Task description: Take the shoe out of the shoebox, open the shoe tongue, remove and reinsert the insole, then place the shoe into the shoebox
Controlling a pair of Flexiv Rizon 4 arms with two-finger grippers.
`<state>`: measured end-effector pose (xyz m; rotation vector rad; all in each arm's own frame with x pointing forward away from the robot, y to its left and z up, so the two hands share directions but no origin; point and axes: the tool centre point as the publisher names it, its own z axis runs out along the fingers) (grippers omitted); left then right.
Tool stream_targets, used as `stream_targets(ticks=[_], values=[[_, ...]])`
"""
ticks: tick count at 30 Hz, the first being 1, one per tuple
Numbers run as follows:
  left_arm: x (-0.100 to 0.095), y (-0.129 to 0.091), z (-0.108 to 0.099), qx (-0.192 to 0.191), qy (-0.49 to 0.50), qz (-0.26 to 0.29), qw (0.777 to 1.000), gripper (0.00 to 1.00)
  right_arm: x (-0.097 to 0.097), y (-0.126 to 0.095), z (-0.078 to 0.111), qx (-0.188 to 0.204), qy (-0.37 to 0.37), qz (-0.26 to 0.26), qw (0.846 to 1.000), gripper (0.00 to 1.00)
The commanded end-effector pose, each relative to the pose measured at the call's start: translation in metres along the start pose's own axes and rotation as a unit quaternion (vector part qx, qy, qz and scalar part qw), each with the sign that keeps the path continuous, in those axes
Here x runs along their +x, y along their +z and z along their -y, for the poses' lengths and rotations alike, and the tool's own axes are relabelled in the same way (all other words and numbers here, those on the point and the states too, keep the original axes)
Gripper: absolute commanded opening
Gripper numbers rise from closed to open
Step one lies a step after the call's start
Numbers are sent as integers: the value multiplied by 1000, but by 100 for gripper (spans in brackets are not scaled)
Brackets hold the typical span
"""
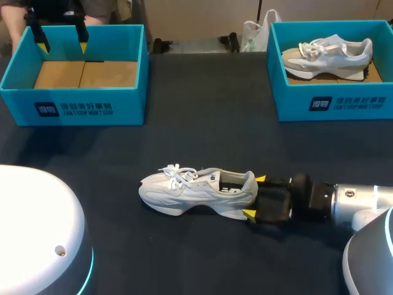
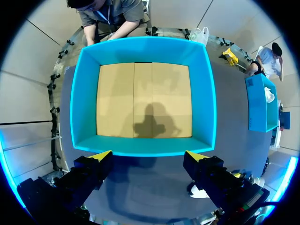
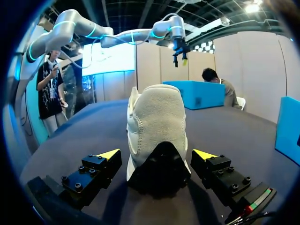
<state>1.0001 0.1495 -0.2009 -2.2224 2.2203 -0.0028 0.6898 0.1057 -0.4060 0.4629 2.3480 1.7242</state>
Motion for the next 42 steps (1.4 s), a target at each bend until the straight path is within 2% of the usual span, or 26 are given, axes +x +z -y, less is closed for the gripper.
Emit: stream_targets(ticks=[1,16,42], values=[[0,-1,0,0,0,0,1000,100,-3,9,-2,5,0,-5,1000,100],[0,-1,0,0,0,0,1000,100,-2,30,-5,0,-6,-31,999,100],[0,-1,0,0,0,0,1000,100,1,47,-1,-8,-5,-52,999,100]])
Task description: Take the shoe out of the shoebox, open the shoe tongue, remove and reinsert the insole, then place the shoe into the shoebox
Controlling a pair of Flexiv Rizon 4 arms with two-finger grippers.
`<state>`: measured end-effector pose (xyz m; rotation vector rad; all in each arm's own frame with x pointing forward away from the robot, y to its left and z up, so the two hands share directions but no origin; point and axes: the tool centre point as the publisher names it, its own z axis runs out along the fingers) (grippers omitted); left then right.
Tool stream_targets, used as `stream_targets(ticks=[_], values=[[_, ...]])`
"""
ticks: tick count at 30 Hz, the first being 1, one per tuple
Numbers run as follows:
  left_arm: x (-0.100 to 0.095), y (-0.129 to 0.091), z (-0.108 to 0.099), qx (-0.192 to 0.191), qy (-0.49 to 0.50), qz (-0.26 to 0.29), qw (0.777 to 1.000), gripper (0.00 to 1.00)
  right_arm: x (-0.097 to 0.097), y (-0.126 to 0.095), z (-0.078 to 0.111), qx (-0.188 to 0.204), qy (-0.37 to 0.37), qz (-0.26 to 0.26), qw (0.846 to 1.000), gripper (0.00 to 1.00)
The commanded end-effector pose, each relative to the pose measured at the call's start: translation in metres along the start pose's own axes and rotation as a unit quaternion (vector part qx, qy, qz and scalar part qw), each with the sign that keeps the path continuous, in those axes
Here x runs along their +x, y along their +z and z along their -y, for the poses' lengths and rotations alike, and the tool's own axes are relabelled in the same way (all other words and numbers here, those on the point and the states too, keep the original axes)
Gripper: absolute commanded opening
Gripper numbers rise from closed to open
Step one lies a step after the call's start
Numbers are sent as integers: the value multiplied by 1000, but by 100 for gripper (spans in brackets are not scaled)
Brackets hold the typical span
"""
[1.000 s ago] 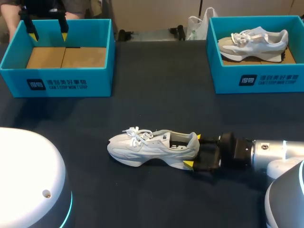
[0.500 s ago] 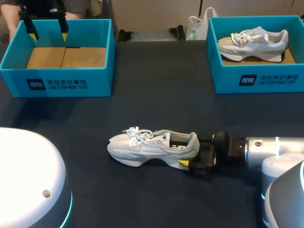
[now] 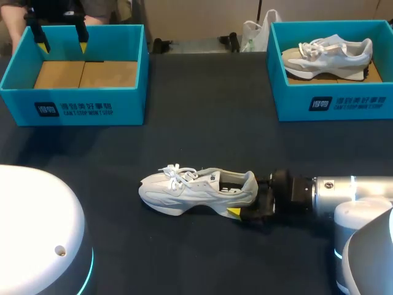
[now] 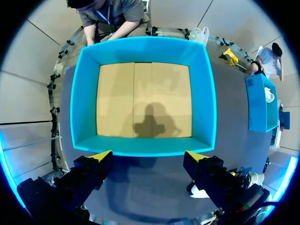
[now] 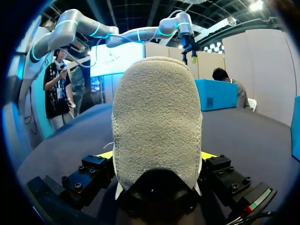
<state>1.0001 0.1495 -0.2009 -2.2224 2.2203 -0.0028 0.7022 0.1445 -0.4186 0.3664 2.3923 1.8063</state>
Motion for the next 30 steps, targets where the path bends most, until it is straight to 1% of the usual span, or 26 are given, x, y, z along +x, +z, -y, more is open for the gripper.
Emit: stream_targets(ticks=[1,2,3,4,5,6,22,26,30], values=[[0,-1,0,0,0,0,1000,100,-1,5,-1,3,0,-2,1000,100],[0,-1,0,0,0,0,1000,100,-1,5,-1,3,0,-2,1000,100],[0,-1,0,0,0,0,1000,100,-1,5,-1,3,0,-2,1000,84],[0,-1,0,0,0,0,1000,100,-1,5,-1,3,-1,-1,1000,41],[0,-1,0,0,0,0,1000,100,-1,6,-1,3,-1,-1,1000,18],[0,-1,0,0,0,0,1000,100,-2,6,-1,2,-2,-1,1000,0],[0,-1,0,0,0,0,1000,100,-22,-4,0,1,-14,-48,999,0],[0,-1,0,0,0,0,1000,100,-24,-5,-1,6,-20,-67,998,0],[0,-1,0,0,0,0,1000,100,-24,-7,0,12,-21,-70,997,0]])
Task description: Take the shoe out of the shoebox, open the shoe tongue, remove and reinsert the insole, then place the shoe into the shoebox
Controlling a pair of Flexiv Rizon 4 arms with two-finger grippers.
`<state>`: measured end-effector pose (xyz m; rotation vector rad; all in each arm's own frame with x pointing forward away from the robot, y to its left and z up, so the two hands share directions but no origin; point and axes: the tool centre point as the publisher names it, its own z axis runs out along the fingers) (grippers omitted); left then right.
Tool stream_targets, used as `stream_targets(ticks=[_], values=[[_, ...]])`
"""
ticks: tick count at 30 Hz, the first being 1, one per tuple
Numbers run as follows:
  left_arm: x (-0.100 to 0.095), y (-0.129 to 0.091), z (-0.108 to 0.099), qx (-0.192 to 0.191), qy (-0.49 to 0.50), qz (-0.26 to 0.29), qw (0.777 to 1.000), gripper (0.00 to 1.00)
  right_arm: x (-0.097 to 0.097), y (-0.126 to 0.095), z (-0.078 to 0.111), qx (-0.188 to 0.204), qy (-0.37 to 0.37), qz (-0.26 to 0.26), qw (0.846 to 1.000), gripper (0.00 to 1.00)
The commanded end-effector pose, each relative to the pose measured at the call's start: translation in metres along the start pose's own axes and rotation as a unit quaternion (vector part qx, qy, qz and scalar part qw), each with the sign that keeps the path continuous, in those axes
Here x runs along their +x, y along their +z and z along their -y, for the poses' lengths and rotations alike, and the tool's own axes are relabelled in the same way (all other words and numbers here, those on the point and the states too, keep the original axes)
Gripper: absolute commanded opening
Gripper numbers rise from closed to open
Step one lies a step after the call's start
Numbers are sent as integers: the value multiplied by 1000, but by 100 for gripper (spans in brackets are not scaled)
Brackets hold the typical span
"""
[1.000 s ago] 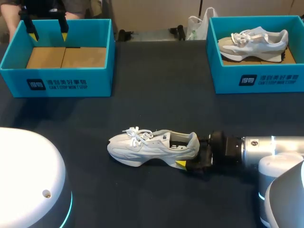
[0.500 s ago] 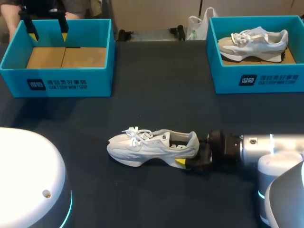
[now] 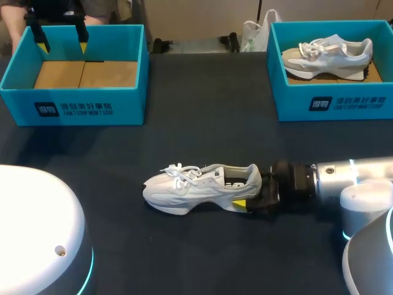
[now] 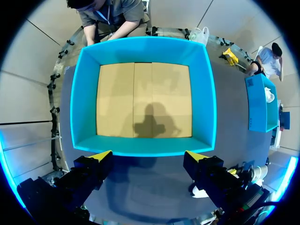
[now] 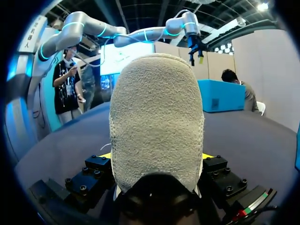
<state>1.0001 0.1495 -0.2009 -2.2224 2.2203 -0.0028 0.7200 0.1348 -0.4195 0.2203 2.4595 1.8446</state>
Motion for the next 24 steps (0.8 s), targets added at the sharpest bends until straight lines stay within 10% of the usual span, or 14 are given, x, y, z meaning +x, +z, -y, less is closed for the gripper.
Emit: stream_targets(ticks=[1,24], values=[[0,-1,0,0,0,0,1000,100,-4,-3,-1,8,1,-15,1000,0],[0,-1,0,0,0,0,1000,100,-2,-5,1,7,8,-24,1000,0]])
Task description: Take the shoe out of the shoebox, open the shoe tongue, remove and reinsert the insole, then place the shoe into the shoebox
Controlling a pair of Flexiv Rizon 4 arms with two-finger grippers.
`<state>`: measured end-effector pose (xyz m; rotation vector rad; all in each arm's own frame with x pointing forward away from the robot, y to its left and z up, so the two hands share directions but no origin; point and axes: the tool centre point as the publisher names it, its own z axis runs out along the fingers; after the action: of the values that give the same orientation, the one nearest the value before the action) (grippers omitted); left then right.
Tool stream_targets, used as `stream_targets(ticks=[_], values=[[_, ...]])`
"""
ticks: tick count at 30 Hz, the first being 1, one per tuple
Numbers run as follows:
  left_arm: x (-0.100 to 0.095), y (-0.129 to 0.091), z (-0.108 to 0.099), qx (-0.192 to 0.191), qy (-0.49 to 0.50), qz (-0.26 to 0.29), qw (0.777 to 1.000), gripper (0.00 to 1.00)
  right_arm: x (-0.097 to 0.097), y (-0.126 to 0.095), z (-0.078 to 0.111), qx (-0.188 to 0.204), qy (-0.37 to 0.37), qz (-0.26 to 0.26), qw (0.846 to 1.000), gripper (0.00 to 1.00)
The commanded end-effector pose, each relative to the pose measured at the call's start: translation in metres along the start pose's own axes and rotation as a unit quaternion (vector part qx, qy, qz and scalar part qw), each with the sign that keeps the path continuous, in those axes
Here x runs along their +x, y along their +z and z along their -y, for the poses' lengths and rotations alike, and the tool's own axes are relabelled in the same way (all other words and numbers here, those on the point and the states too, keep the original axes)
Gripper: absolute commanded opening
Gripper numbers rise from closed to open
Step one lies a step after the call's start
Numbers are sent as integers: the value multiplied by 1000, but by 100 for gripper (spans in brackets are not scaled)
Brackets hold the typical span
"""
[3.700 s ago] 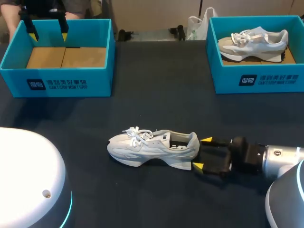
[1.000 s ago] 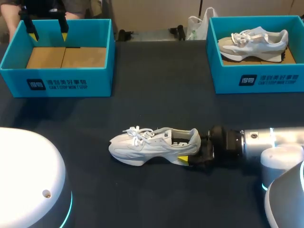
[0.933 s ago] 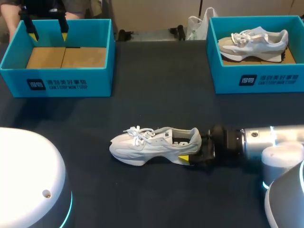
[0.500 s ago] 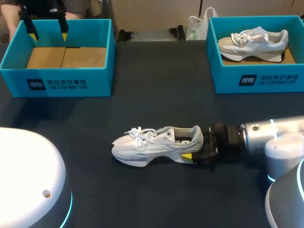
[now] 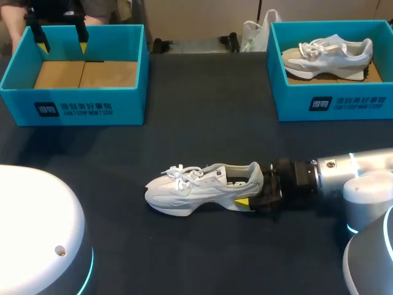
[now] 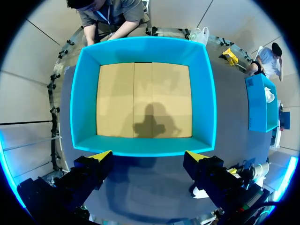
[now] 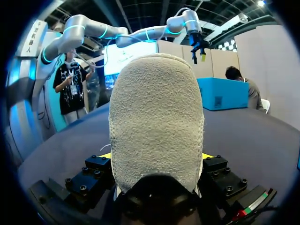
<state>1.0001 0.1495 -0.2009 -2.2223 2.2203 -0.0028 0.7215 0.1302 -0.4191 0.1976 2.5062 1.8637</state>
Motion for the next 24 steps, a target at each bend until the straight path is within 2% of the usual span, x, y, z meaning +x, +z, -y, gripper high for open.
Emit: stream_targets(ticks=[1,5,8,10,13,15,20,24], values=[[0,-1,0,0,0,0,1000,100,0,-1,0,2,1,0,1000,0],[12,-9,-14,-1,3,-8,1000,100,0,-1,0,2,1,0,1000,0],[29,-16,-33,19,11,-12,1000,100,0,-1,0,2,1,0,1000,0],[43,-18,-46,4,24,-18,1000,100,0,-1,0,2,1,0,1000,0],[64,-19,-66,16,31,-16,999,100,0,-1,0,2,1,0,1000,0],[79,-19,-77,41,24,-11,999,100,0,-1,0,2,1,0,1000,0],[116,-18,-95,14,24,-23,999,100,0,-1,0,2,1,0,1000,0],[116,-18,-95,14,24,-23,999,100,0,-1,0,2,1,0,1000,0]])
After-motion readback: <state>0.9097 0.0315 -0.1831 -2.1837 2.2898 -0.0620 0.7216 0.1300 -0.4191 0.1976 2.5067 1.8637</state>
